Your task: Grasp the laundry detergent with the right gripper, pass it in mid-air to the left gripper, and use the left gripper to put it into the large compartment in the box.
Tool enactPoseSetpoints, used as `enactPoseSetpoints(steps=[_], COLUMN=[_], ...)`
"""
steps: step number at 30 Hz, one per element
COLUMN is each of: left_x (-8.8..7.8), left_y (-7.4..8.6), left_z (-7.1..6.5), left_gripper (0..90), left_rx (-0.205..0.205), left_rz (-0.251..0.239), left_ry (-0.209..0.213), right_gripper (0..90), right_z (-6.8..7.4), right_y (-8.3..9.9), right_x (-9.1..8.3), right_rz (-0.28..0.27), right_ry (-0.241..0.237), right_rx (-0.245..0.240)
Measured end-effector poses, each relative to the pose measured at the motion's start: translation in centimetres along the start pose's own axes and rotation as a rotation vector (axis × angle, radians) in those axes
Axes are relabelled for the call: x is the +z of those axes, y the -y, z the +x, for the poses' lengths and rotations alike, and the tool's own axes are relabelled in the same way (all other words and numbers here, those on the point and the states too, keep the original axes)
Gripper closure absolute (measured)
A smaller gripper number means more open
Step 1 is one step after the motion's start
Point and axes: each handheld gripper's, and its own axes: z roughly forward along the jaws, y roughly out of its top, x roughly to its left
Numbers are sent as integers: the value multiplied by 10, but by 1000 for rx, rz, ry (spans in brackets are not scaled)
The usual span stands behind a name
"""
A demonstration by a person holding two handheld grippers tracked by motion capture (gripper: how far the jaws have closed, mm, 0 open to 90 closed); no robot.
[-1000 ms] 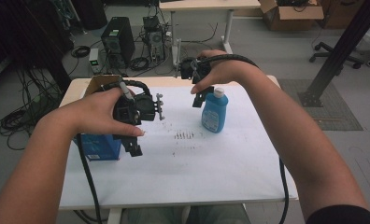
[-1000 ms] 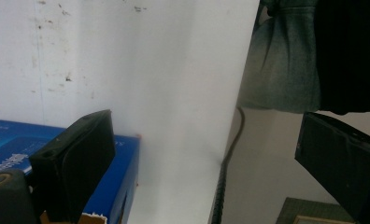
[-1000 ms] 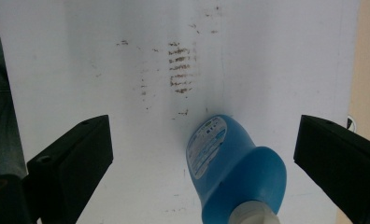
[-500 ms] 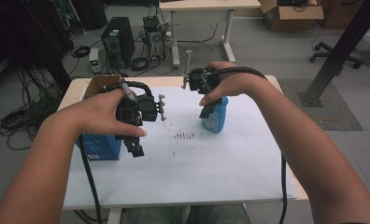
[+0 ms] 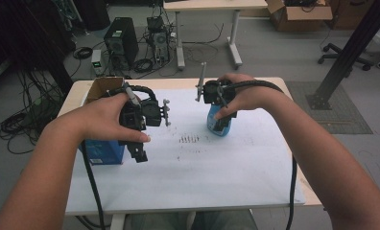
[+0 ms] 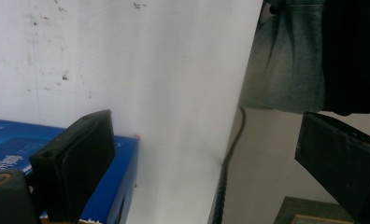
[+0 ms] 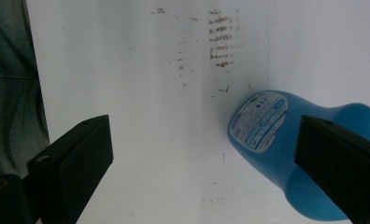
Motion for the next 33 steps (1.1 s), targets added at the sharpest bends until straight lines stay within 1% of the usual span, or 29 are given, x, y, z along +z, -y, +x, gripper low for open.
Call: enactPoseSetpoints(steps=[1, 3, 5, 9, 11, 13, 15, 18, 21, 22, 27, 30, 31, 32, 33], left_x=[0, 0, 0, 1, 1, 2, 3, 3, 4, 4, 4, 5, 5, 5, 5], left_y=[0, 0, 0, -1, -3, -5, -6, -7, -7, -7, -7, -7, -8, -8, -8], left_z=[0, -1, -1, -1, -1, -1, -1, -1, -1, -1, -1, -1, -1, -1, -1], left_gripper=[56, 56, 56, 56, 56, 56, 56, 56, 56, 56, 56, 56, 56, 56, 56], left_rx=[1, 4, 3, 0, 0, 8, 9, 12, 11, 11, 8, 8, 10, 10, 10], left_rz=[1, 1, 1, 2, 9, 12, 12, 12, 13, 13, 14, 16, 18, 17, 17], left_ry=[-2, -1, -2, -3, -7, -5, -4, -6, -3, -3, -1, -1, 0, 0, 2], right_gripper=[48, 48, 48, 48, 48, 48, 48, 48, 49, 49, 49, 49, 48, 48, 49], right_z=[0, 3, 4, 10, 11, 13, 13, 12, 11, 11, 9, 9, 8, 8, 7], right_y=[0, 7, 10, 24, 26, 35, 38, 47, 56, 58, 71, 76, 81, 81, 86], right_x=[0, 1, 1, 4, 5, 8, 9, 12, 15, 16, 19, 20, 23, 23, 25], right_rz=[0, -5, -11, -17, -13, -17, -17, -15, -23, -28, -46, -50, -48, -48, -59], right_ry=[0, 0, -1, -13, -12, -16, -18, -21, -25, -23, -25, -26, -28, -28, -30], right_rx=[0, 6, 5, 20, 23, 37, 44, 63, 80, 78, 95, 104, 113, 113, 128])
